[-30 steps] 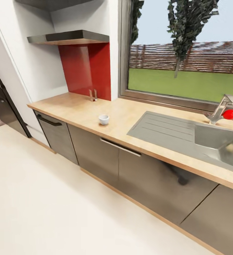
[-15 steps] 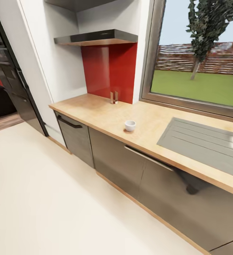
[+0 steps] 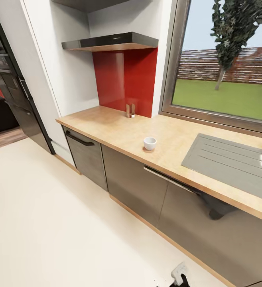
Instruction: Set up a coffee station on the kitchen countertop: keep the coffee maker on the countertop, move the bottle of coffee from the kitchen shelf to the counter next to the coffee maker, place a paper coffee filter on top of the coffee maker, put the saucer next to the coffee maker with the coffee cup on the saucer, and place the electric kettle next to the coffee maker.
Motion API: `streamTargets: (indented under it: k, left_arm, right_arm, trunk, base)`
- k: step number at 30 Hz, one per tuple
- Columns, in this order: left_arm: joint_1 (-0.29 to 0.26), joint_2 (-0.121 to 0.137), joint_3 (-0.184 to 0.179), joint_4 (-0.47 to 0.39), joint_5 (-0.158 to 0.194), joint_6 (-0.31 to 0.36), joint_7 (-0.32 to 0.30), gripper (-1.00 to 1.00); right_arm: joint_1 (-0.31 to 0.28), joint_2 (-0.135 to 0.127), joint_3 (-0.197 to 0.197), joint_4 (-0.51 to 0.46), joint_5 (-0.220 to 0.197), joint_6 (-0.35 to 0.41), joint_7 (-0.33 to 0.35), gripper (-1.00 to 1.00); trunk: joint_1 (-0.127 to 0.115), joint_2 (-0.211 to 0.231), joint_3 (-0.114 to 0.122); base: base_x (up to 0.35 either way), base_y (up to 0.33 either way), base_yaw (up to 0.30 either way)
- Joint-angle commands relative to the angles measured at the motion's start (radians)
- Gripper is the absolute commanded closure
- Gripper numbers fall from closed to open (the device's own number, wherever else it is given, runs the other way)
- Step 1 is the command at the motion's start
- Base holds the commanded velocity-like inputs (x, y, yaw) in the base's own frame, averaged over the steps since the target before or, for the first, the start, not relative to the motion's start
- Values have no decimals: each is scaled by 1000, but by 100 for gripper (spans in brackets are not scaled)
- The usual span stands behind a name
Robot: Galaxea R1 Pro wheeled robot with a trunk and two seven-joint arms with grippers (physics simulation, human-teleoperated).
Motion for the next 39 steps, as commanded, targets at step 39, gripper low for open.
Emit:
streamTargets:
  k: [39]
  left_arm:
    - [0, -4, 29, 1, 8, 1, -7, -100]
  right_arm:
    - [-1473, 114, 212, 24, 17, 1093, 2, -100]
  trunk:
    - [0, 0, -1]
  base:
    - [0, 0, 0]
